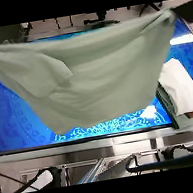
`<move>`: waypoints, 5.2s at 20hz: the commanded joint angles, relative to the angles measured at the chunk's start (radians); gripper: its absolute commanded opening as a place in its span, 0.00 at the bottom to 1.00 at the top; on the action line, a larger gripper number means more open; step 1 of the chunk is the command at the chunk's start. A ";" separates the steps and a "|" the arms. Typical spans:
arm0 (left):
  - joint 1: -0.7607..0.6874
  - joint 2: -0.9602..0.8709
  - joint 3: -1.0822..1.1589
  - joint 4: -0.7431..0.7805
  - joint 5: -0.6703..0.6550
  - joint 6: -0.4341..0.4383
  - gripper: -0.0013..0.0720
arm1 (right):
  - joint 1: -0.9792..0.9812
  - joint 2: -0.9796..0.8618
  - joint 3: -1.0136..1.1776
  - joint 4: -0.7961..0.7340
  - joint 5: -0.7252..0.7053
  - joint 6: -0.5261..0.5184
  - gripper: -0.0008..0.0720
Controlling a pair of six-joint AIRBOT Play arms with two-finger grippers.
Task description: Fold the shirts.
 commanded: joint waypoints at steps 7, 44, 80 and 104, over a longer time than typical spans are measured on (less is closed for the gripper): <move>-0.184 -0.571 0.055 0.186 0.207 -0.032 0.04 | 0.174 -0.562 -0.032 -0.116 -0.322 -0.043 0.03; 0.115 0.487 0.016 0.203 0.071 -0.072 0.04 | 0.174 0.381 -0.035 -0.354 -0.297 -0.104 0.03; -0.311 -0.808 0.180 0.734 -0.150 -0.361 0.04 | 0.124 -0.743 0.076 -0.328 -0.127 0.000 0.03; -0.233 -0.188 -0.431 0.683 -0.278 -0.358 0.98 | 0.087 -0.442 0.061 -0.449 0.198 0.136 0.53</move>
